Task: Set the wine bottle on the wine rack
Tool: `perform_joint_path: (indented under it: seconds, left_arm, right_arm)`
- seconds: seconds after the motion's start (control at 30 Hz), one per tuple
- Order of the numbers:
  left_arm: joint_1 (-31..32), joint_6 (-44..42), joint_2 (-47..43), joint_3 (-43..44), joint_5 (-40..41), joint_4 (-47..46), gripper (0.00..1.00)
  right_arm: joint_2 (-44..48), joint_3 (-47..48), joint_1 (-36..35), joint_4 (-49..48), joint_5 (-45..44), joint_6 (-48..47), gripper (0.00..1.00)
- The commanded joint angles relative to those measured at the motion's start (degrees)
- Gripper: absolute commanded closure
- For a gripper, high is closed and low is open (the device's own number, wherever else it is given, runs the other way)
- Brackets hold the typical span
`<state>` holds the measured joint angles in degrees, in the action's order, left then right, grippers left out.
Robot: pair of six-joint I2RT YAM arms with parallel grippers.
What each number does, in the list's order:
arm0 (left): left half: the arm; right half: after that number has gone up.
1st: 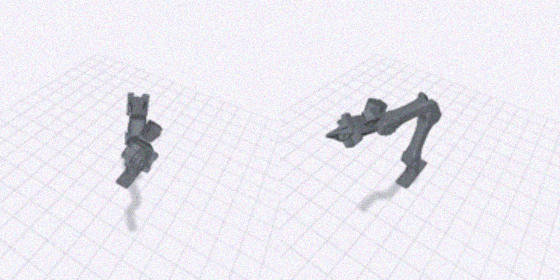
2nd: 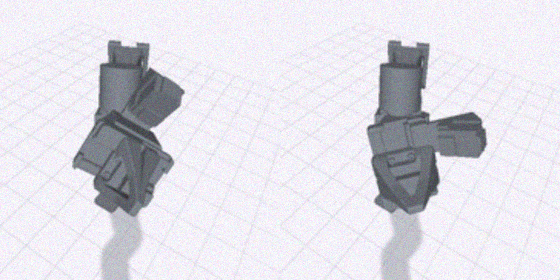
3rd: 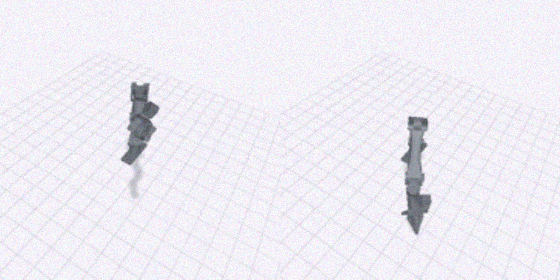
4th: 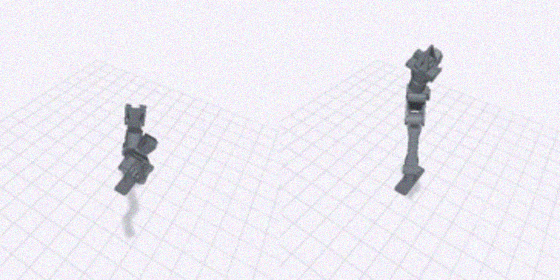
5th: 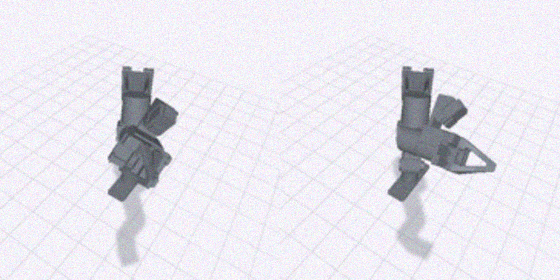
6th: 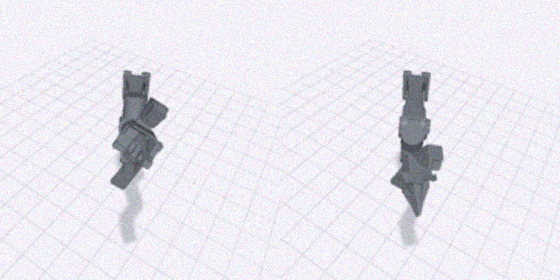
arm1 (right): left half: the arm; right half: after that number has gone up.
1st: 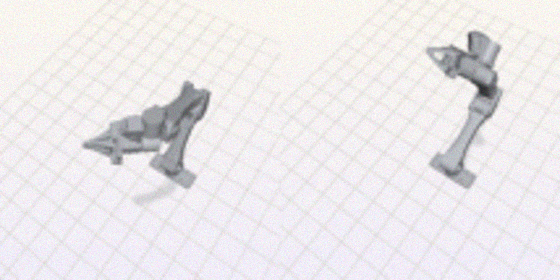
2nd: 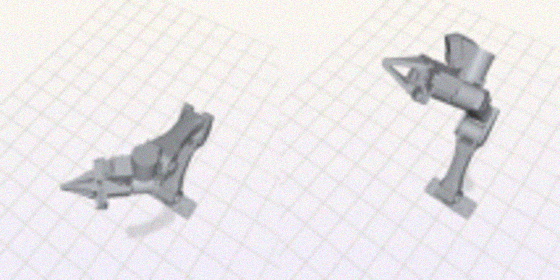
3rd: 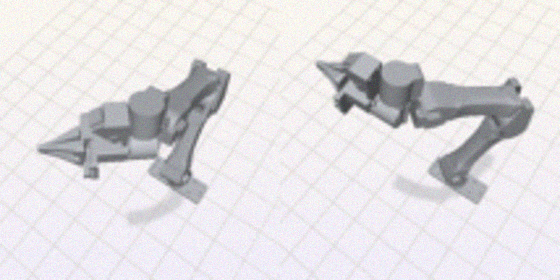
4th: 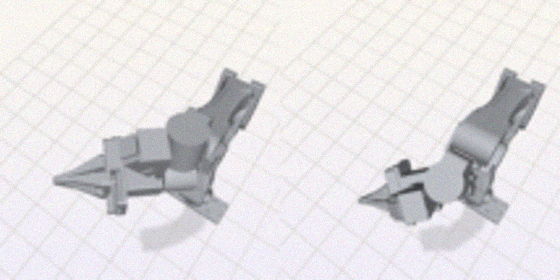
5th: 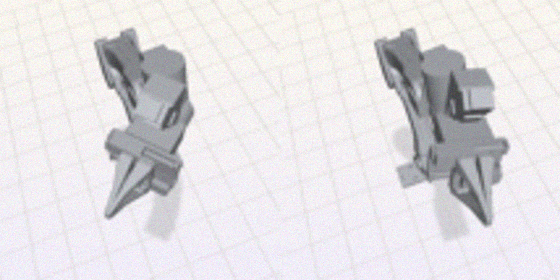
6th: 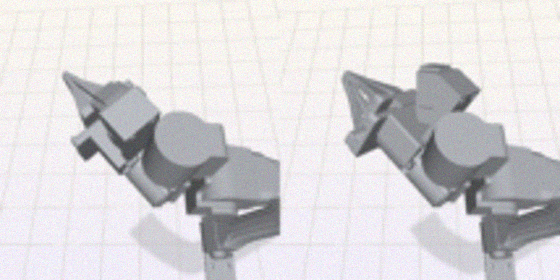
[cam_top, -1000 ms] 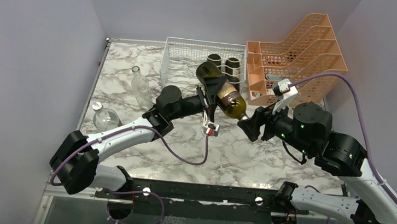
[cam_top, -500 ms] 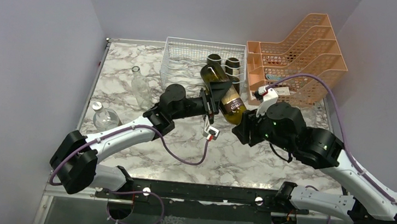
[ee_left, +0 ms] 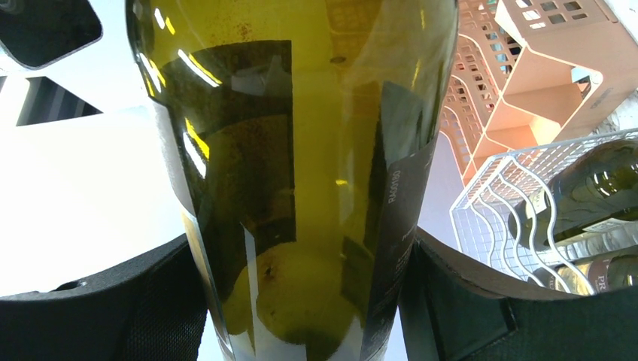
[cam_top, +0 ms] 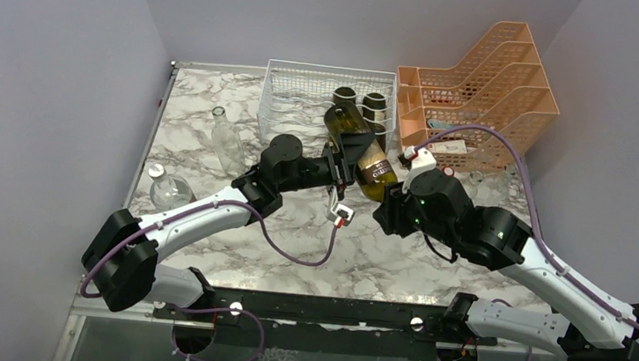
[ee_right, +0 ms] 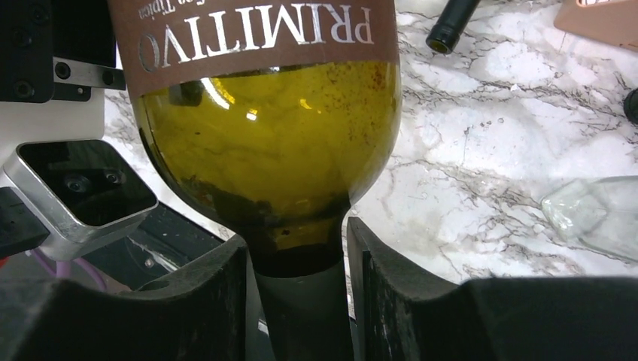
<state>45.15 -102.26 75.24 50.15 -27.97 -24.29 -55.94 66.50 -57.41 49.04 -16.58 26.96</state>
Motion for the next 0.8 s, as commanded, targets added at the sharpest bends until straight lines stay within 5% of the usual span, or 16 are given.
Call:
perform_joint_path:
  seconds: [0.0,0.27,0.33,0.4,0.43,0.77]
  left_arm:
    - [0.43,0.37,-0.61,3.81,0.15,-4.93,1.0]
    - [0.62,2.86,-1.15,3.5,1.13,-4.38,1.0]
    - [0.72,3.14,-1.28,3.13,1.65,-4.36,0.75]
    - [0.74,3.45,-1.52,2.6,2.0,-4.36,0.19]
    - [0.8,3.65,-1.5,2.37,2.15,-4.36,0.03]
    - [1.63,2.82,-0.88,1.35,4.44,-4.27,0.01]
  right_arm:
    - [-0.15,-1.32,-0.27,-2.84,-2.28,0.84,0.58]
    - [0.41,-2.42,-0.31,-4.32,-5.14,0.39,0.97]
    - [0.85,-2.37,-0.27,-5.08,-6.4,0.13,0.99]
    - [1.54,-2.05,-0.26,-5.66,-8.38,0.15,0.99]
    - [1.99,-1.93,-0.33,-6.13,-9.57,0.37,0.99]
    - [5.32,-0.61,-0.27,-9.47,-21.47,3.84,0.99]
